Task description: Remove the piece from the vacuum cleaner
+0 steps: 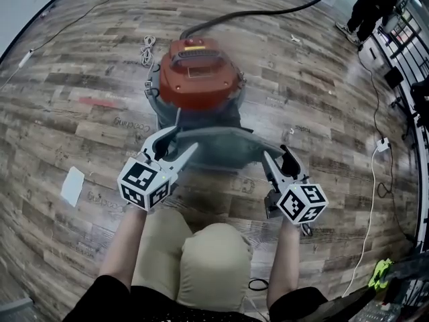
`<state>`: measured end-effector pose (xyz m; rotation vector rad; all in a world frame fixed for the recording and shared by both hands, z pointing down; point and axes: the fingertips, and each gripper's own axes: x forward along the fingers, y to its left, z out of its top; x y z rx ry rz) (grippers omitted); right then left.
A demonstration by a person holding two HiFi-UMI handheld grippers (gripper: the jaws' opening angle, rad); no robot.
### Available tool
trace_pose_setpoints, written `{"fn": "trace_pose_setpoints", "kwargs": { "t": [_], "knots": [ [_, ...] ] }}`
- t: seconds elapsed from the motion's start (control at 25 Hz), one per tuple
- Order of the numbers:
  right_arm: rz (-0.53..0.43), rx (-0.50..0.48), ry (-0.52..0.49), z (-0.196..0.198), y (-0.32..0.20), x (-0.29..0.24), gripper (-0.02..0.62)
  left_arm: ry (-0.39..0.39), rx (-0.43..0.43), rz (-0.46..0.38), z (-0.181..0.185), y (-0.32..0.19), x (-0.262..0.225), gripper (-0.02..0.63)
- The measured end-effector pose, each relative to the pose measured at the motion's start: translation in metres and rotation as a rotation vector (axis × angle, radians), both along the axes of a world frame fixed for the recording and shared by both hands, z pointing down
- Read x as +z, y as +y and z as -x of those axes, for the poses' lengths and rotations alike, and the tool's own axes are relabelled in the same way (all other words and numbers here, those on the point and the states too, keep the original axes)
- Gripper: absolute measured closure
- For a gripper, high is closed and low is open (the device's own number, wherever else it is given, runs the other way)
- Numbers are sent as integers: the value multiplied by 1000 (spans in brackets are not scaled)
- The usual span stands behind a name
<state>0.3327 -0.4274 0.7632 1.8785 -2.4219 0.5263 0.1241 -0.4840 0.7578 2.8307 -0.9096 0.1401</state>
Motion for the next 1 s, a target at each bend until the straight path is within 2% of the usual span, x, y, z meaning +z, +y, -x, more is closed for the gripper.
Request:
{"fn": "trace_pose_setpoints", "kwargs": {
  "t": [0.12,0.16,0.2,0.28,0.72,1.0],
  "knots": [
    [13,-1,58,8,0,0,340,-15,1,10,-1,1,2,387],
    [18,13,77,8,1,2,413,-25,-3,12,1,2,3,397],
    [24,22,89,8,4,3,493,-35,-1,14,1,3,4,493],
    [26,25,88,10,8,5,557,-41,20,19,0,10,5,577],
    [-9,22,49,33,33,1,571,-6,84,19,8,33,-1,588],
    [-10,30,43,45,46,1,571,21,89,35,18,48,1,588]
  ]
}}
